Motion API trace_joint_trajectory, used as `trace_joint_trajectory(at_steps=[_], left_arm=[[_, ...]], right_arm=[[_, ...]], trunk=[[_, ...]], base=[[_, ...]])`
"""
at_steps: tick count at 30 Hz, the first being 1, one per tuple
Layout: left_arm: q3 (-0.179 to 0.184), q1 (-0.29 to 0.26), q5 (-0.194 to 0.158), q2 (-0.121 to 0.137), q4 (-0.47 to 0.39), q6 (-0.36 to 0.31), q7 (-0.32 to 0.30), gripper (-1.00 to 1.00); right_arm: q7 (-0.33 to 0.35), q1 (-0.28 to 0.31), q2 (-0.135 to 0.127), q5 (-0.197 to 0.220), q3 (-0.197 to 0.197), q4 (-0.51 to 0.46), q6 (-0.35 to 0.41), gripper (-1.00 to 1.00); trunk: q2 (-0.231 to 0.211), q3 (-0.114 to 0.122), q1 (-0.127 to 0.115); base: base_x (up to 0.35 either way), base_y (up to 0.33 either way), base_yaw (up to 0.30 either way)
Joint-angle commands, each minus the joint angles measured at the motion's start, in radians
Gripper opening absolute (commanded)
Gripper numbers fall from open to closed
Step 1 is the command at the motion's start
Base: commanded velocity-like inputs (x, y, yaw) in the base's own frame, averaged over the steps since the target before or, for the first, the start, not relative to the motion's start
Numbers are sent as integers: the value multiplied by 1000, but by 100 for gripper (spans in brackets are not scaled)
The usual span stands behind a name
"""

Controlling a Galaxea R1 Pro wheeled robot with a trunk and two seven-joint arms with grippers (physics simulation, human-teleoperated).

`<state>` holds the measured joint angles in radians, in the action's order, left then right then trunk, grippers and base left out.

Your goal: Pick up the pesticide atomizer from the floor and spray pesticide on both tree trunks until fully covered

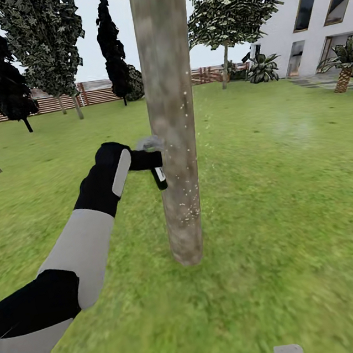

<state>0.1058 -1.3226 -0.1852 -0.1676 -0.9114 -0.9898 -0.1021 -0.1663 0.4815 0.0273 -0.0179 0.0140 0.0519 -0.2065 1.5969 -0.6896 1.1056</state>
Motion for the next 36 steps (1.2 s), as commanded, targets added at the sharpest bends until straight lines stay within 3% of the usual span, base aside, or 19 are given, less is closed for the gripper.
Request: trace_joint_trajectory(at_steps=[1, 5, 7, 12, 14, 16, 21, 27, 29, 33, 36], left_arm=[[1, -32, 10, -7, -4, -4, -1, -100], [2, -180, 10, -7, 73, -5, -1, -100], [2, -220, 9, -7, 99, -6, -1, -100], [1, -380, 9, -7, 220, -6, -1, -100], [0, -502, 8, -7, 309, -6, -1, -100], [0, -539, 6, -7, 328, -6, -1, -100], [-10, -556, 6, -7, 385, -5, -1, -100], [-18, -558, 5, -7, 690, 11, 6, -100], [-18, -557, 6, -7, 825, 87, 6, -100], [-16, -540, 6, -7, 876, 137, 4, -100], [-16, -447, 6, -7, 882, 205, 3, -100]], right_arm=[[-4, 2, 0, -2, 1, 4, -7, 100], [-4, 2, 2, -2, 1, 4, -7, 100], [-4, 2, 1, -2, 1, 4, -7, 100], [-4, 2, 1, -2, 1, 4, -7, 100], [-4, 2, 2, -2, 1, 4, -7, 100], [-4, 2, 2, -2, 1, 4, -7, 100], [-4, 2, 1, -2, 1, 4, -6, 100], [-2, 2, 1, -2, 1, 4, -7, 100], [-2, 2, 2, -2, 1, 5, -7, 100], [-2, 2, 2, -2, 1, 5, -7, 100], [-2, 1, 2, -2, 1, 5, -6, 100]], trunk=[[0, -1, 0], [0, -1, 0], [0, -1, 0], [0, -1, 0], [0, -1, 0], [0, -1, 0], [0, -1, 0], [0, -1, 0], [0, -1, 0], [0, -1, 0], [0, -1, 0]], base=[[-11, 2, 0], [-4, 1, 0], [0, 0, 0], [0, 0, 0], [0, 0, 0], [0, 0, 0], [0, 0, 0], [0, 0, 0], [0, 0, 0], [0, 0, 0], [0, 0, 0]])
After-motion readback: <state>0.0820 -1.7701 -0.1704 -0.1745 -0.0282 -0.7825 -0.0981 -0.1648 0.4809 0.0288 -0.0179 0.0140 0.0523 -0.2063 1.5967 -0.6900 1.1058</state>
